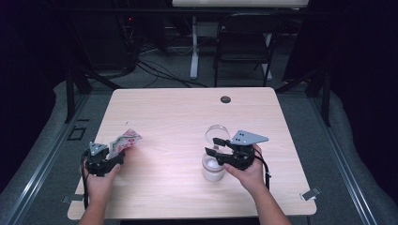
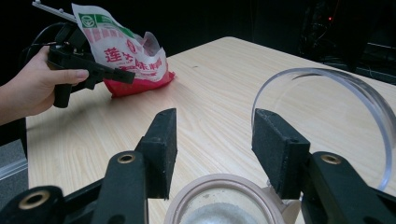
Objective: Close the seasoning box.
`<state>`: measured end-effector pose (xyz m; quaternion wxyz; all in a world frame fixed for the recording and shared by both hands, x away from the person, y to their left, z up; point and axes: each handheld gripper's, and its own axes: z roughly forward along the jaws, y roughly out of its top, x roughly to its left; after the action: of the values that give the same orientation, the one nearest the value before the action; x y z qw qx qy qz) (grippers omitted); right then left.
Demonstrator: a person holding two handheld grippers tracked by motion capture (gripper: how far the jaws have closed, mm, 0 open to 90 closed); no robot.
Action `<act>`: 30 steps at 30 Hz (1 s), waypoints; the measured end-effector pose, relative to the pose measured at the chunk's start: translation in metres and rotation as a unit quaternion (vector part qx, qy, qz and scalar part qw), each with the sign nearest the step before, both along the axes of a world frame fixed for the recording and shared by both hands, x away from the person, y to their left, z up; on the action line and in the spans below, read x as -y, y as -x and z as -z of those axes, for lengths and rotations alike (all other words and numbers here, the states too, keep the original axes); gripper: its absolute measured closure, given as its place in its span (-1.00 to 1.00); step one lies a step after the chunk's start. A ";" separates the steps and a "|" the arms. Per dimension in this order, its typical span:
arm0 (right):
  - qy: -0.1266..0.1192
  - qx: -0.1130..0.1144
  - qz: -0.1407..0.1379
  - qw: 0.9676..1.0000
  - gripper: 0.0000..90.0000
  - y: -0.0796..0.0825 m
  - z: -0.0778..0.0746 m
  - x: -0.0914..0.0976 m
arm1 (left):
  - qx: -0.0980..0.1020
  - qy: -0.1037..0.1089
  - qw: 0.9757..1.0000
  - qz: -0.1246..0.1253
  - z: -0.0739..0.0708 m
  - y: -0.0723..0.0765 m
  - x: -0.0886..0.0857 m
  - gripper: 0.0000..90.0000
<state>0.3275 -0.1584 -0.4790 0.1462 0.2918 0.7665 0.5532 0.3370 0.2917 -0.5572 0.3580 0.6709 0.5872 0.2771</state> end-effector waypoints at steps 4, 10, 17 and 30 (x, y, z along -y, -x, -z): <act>-0.002 0.002 -0.002 1.000 0.11 0.000 -0.001 -0.001 | -0.004 -0.001 1.000 0.013 -0.002 0.002 0.004 -0.33; -0.003 0.003 -0.002 1.000 0.10 0.000 -0.002 -0.001 | 0.004 0.008 0.999 0.039 -0.008 0.007 0.013 -0.35; -0.002 0.006 -0.002 1.000 0.08 0.001 -0.004 -0.002 | 0.019 -0.007 0.998 0.061 -0.014 0.011 0.027 -0.35; 0.000 0.007 -0.003 1.000 0.07 0.002 -0.005 -0.002 | 0.053 -0.022 0.991 0.121 -0.031 0.025 0.060 -0.35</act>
<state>0.3251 -0.1561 -0.4735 0.1501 0.2856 0.7665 0.5553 0.3125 0.2315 -0.5258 0.4045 0.7293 0.4754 0.2801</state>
